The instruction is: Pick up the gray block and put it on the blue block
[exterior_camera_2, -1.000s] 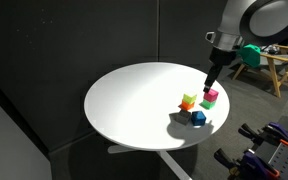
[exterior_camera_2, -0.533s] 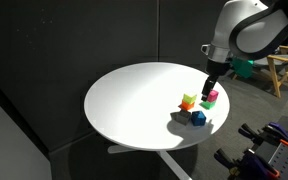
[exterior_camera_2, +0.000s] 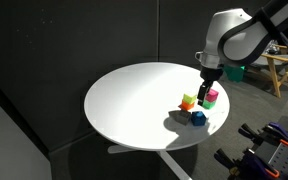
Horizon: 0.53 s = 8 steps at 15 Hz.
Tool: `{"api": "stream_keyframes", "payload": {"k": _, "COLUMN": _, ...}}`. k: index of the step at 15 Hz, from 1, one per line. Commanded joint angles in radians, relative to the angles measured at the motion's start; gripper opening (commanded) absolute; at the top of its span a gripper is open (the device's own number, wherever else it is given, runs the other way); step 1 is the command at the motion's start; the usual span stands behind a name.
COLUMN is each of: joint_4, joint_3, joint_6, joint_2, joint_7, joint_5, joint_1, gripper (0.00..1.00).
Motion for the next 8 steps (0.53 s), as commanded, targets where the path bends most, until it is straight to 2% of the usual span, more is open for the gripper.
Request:
{"api": "stream_keyframes", "payload": {"k": 1, "joint_4": 0.05, "joint_3": 0.013, "joint_6": 0.014, "joint_2": 0.057, "joint_7": 0.011, "joint_5": -0.017, "joint_1": -0.008, "gripper": 1.0}}
{"api": "stream_keyframes", "payload": {"k": 8, "joint_4": 0.107, "joint_3": 0.024, "joint_6": 0.045, "joint_2": 0.151, "joint_7": 0.024, "joint_5": -0.055, "joint_1": -0.005, "gripper": 1.0}}
